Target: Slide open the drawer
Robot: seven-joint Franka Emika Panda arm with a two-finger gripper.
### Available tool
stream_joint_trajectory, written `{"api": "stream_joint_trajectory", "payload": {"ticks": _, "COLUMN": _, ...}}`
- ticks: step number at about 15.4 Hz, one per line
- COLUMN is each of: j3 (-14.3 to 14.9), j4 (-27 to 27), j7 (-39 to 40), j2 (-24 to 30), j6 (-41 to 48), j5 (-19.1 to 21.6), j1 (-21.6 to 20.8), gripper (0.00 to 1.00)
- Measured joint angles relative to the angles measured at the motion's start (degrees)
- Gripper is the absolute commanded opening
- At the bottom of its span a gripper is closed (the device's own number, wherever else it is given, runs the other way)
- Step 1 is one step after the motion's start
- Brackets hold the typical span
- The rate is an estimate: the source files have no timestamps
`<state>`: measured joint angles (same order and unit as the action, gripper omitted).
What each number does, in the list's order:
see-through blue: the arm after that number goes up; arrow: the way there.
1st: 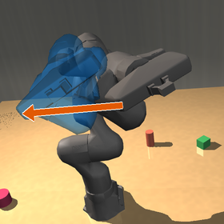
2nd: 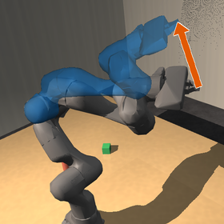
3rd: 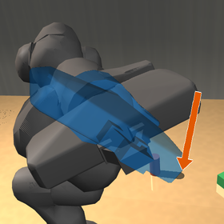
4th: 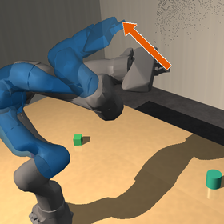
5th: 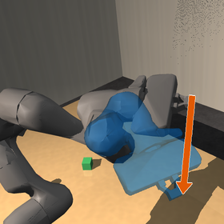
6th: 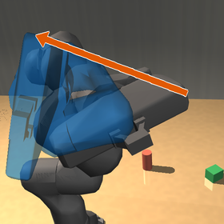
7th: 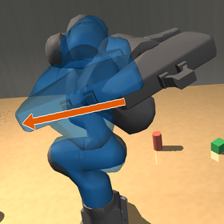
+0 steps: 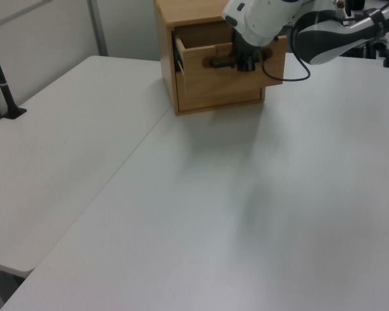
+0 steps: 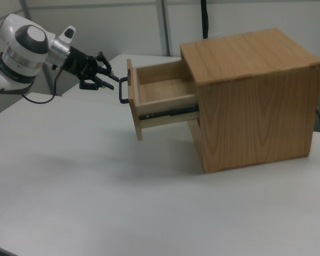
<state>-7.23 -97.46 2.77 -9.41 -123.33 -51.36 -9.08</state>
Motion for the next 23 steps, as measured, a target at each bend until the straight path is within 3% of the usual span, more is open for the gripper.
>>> {"api": "stream_joint_trajectory", "payload": {"ticks": 2, "j3": -0.09, "j4": 0.01, "j7": 0.01, "j2": 0.3, "j6": 0.01, "j5": 1.33, "j1": -0.07, "gripper": 0.52}}
{"api": "stream_joint_trajectory", "payload": {"ticks": 3, "j3": -0.09, "j4": 0.16, "j7": 0.01, "j2": 0.46, "j6": 0.01, "j5": 2.79, "j1": -0.06, "gripper": 0.58}}
{"api": "stream_joint_trajectory", "payload": {"ticks": 5, "j3": -0.09, "j4": 0.99, "j7": 0.04, "j2": 1.13, "j6": 1.18, "j5": 6.96, "j1": -0.07, "gripper": 0.61}}
{"api": "stream_joint_trajectory", "payload": {"ticks": 11, "j3": -0.11, "j4": 3.18, "j7": 0.27, "j2": 5.8, "j6": 10.83, "j5": 26.91, "j1": -0.19, "gripper": 0.67}}
{"api": "stream_joint_trajectory", "payload": {"ticks": 12, "j3": -0.02, "j4": 3.21, "j7": 0.27, "j2": 6.65, "j6": 13.02, "j5": 29.94, "j1": -0.11, "gripper": 0.72}}
{"api": "stream_joint_trajectory", "payload": {"ticks": 13, "j3": 0.16, "j4": 3.24, "j7": 0.26, "j2": 7.45, "j6": 15.38, "j5": 33.09, "j1": 0.05, "gripper": 0.85}}
{"api": "stream_joint_trajectory", "payload": {"ticks": 15, "j3": 0.41, "j4": 3.28, "j7": 0.25, "j2": 8.75, "j6": 20.6, "j5": 39.27, "j1": 1.1, "gripper": 0.89}}
{"api": "stream_joint_trajectory", "payload": {"ticks": 17, "j3": 0.54, "j4": 3.28, "j7": 0.24, "j2": 9.67, "j6": 24.36, "j5": 44.37, "j1": 3.33, "gripper": 1.0}}
{"api": "stream_joint_trajectory", "payload": {"ticks": 20, "j3": 0.72, "j4": 3.3, "j7": 0.27, "j2": 10.67, "j6": 29.52, "j5": 49.54, "j1": 7.85, "gripper": 1.0}}
{"api": "stream_joint_trajectory", "payload": {"ticks": 23, "j3": 0.79, "j4": 3.3, "j7": 0.33, "j2": 11.71, "j6": 32.99, "j5": 50.69, "j1": 10.27, "gripper": 1.0}}
